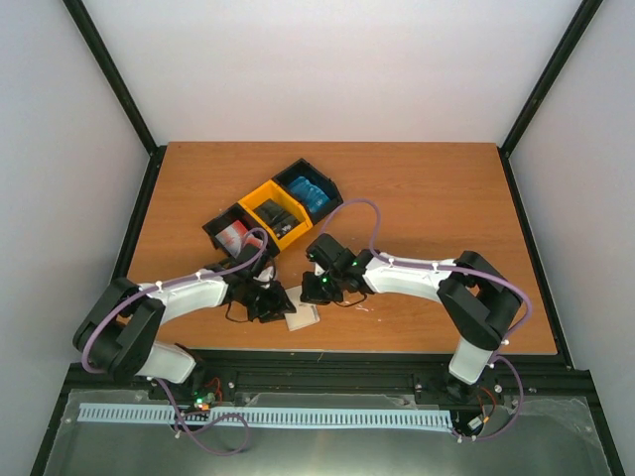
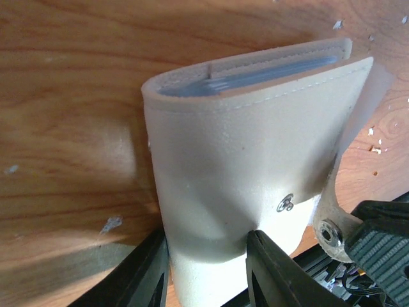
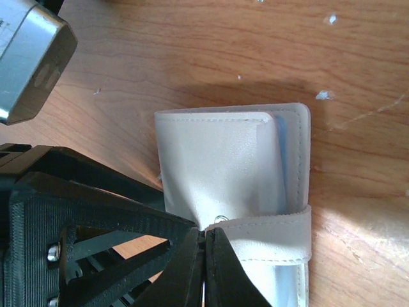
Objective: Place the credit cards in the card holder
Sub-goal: Close the card holder at the center of the board.
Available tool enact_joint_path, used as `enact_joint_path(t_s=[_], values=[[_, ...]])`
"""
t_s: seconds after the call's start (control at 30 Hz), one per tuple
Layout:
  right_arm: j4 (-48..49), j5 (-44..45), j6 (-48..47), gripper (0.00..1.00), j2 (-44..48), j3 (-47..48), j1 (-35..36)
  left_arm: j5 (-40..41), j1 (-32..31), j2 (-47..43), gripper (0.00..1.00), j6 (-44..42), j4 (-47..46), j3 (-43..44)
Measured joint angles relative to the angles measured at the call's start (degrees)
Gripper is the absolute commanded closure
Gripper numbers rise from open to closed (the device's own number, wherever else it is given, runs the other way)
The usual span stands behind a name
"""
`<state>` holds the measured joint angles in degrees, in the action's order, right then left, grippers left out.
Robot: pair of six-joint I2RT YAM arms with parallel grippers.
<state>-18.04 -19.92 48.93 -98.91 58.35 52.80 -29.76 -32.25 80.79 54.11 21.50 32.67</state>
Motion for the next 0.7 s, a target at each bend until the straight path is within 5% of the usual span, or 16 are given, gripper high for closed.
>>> enact_joint_path(t_s=[0.7], values=[[-4.07, 7.32, -1.33, 0.97, -4.35, 3.91, 2.05, -0.9, -0.11, -2.45, 0.65, 0.02, -9.88, -6.27]])
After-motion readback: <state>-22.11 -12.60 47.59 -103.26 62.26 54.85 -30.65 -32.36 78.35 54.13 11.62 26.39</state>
